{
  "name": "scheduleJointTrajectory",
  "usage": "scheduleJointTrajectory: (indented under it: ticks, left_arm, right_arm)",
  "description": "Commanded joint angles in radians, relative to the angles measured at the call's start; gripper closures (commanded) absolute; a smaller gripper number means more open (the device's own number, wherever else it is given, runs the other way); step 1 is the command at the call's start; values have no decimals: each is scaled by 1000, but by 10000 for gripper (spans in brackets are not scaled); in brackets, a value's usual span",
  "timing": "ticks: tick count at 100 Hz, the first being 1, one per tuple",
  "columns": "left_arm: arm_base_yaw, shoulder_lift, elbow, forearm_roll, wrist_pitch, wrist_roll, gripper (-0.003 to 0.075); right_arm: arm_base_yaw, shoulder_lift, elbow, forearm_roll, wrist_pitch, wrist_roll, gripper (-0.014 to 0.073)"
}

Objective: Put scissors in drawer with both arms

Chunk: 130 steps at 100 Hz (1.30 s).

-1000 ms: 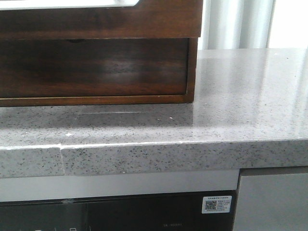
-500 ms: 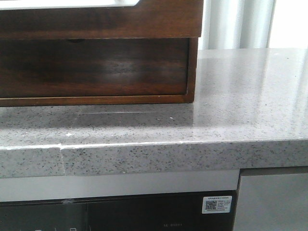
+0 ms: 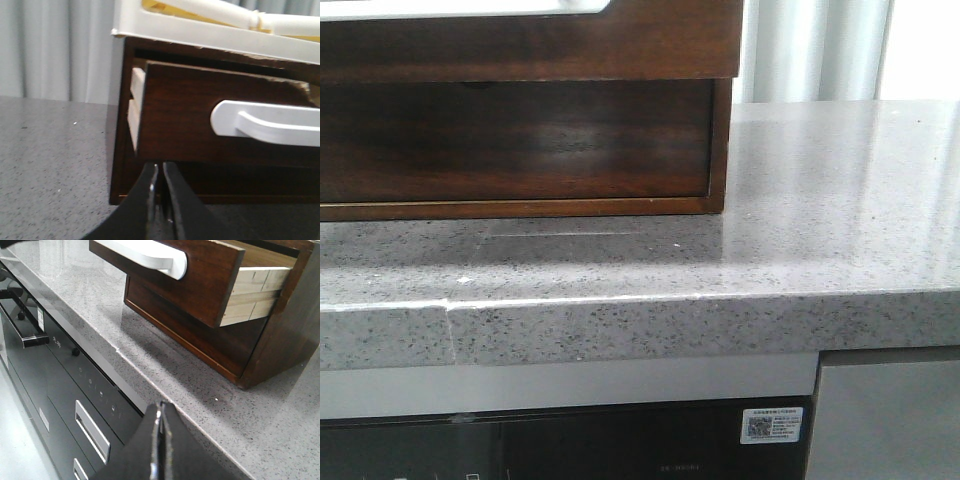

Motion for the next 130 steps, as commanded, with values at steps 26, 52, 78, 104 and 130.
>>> scheduleJointTrajectory:
  ticks: [26,52,78,104,130]
  left_arm:
    - [155,-35,88,-73,-187,188,740]
    - [155,-35,88,-127,-45,346,740]
    - [155,-35,88,-140,233,295,740]
    - [153,-35,88,-142,233,295,740]
    - [153,-35,88,-142,231,295,740]
  right_arm:
    - [-6,7,-25,7,-71,1,660]
    - [-6,7,-25,7,-71,1,660]
    - [-6,7,-25,7,-71,1,660]
    - [-6,7,-25,7,-71,1,660]
    - [-6,7,-25,7,-71,1,660]
